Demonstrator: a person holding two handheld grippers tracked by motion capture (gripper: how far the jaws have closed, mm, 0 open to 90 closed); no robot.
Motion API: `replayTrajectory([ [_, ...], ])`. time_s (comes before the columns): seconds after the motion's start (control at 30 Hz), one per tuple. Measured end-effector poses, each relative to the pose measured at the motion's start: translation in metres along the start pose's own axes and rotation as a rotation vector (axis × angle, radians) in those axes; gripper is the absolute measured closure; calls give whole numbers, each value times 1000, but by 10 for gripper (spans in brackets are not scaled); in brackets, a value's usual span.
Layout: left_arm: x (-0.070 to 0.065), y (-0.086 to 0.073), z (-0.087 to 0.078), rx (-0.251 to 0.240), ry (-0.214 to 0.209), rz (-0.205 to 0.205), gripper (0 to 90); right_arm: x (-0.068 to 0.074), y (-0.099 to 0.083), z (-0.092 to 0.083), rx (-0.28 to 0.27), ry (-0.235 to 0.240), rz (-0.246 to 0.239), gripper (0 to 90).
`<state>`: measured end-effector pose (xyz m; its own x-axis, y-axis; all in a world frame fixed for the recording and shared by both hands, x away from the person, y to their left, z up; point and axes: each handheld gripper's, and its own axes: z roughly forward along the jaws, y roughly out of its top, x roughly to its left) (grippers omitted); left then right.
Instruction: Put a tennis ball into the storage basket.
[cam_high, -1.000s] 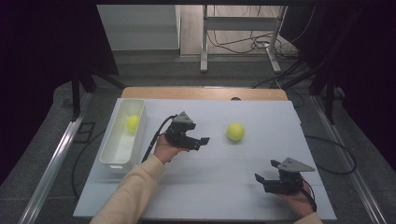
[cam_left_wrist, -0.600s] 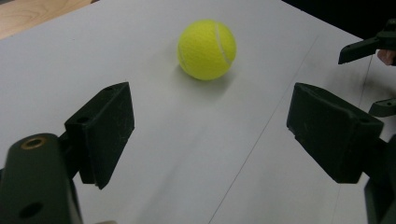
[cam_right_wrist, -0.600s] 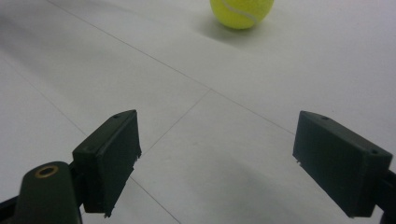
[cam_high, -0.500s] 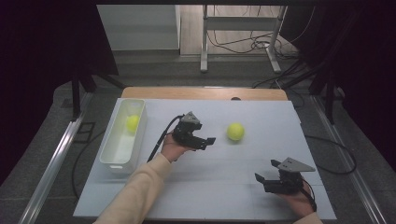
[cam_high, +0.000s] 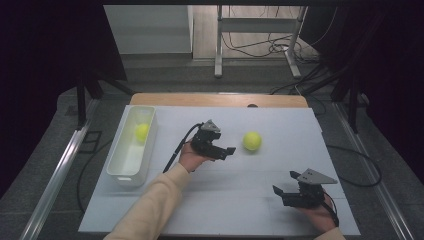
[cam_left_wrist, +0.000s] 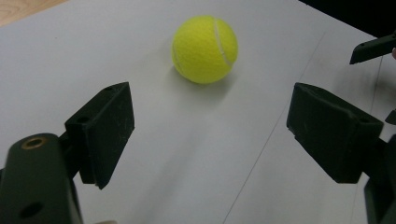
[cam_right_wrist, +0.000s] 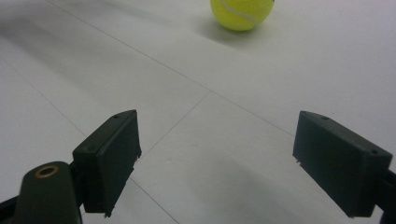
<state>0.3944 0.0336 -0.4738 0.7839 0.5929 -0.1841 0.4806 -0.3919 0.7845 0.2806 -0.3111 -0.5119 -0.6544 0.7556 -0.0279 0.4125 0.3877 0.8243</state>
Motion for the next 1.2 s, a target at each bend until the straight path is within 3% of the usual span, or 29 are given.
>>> replayTrajectory([
  [0.33, 0, 3, 10, 7, 11, 12, 159, 0, 0, 0, 1, -1, -1, 155],
  [1.2, -7, 13, 38, 19, -15, 13, 158, 0, 0, 1, 5, -1, -3, 155],
])
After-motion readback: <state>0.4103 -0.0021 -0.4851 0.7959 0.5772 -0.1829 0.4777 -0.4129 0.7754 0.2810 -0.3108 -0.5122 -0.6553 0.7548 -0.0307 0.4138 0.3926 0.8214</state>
